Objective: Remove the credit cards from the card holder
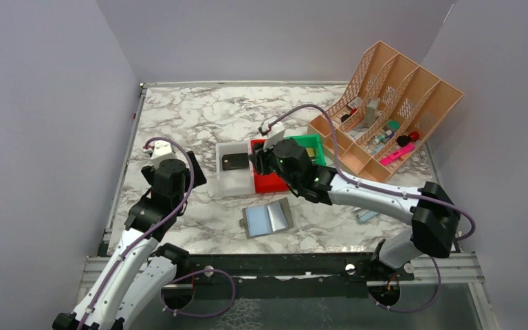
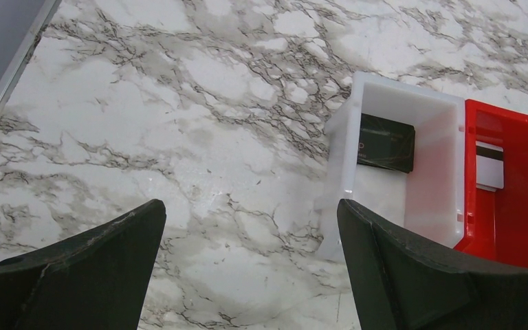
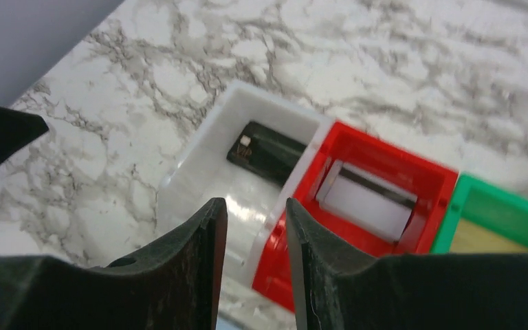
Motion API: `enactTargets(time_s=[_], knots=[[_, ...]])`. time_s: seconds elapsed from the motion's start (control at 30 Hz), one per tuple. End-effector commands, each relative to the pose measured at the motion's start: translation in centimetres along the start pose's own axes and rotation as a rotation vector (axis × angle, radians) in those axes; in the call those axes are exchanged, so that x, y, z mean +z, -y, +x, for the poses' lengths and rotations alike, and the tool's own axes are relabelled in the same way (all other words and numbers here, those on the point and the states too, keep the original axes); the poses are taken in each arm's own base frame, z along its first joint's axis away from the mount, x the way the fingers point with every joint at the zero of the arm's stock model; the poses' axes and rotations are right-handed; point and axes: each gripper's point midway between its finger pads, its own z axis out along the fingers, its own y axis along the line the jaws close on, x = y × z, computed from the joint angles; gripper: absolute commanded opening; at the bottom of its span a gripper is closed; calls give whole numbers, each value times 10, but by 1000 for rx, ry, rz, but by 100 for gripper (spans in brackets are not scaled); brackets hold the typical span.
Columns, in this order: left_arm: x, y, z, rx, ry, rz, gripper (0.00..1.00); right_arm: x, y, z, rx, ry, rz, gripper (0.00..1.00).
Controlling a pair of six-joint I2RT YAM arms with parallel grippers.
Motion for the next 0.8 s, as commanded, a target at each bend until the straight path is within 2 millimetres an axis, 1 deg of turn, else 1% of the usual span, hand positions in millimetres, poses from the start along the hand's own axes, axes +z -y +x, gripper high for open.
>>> enactTargets(time_s=[0.0, 0.03, 0.07, 0.13, 0.17, 0.23, 0.33, 0.43, 0.53, 0.57, 0.63, 0.67, 0.7, 0.77], knots=[[1, 9, 1, 10, -6, 53, 99, -44, 23, 105, 310, -309, 194, 42], [1, 11, 2, 14, -12, 63, 99, -58, 25, 130, 353, -388, 225, 42], [1, 12, 3, 16, -17, 69, 99, -67, 22, 147, 399, -442, 225, 42], [1, 15, 4, 20, -23, 85, 99, -81, 11, 169, 462, -516, 177, 41], [0, 16, 4, 21, -26, 93, 99, -85, 3, 174, 474, -533, 130, 41], [0, 19, 6, 28, -35, 112, 99, -91, -3, 178, 469, -548, 76, 41], [-2, 29, 9, 49, -54, 170, 99, -100, 5, 177, 473, -562, 142, 40], [-2, 36, 14, 59, -74, 214, 99, -107, -2, 162, 442, -524, 116, 40], [-1, 39, 17, 65, -89, 225, 99, -115, -11, 152, 406, -499, 148, 41], [-1, 39, 18, 67, -94, 226, 99, -115, -16, 151, 387, -503, 157, 41], [-1, 40, 19, 69, -98, 234, 99, -114, -38, 148, 343, -505, 140, 43], [-1, 40, 19, 70, -98, 236, 99, -111, -51, 155, 313, -522, 134, 44], [-1, 40, 20, 70, -99, 236, 99, -108, -58, 161, 298, -536, 145, 46], [-1, 40, 20, 70, -98, 234, 99, -99, -66, 176, 290, -577, 185, 48]])
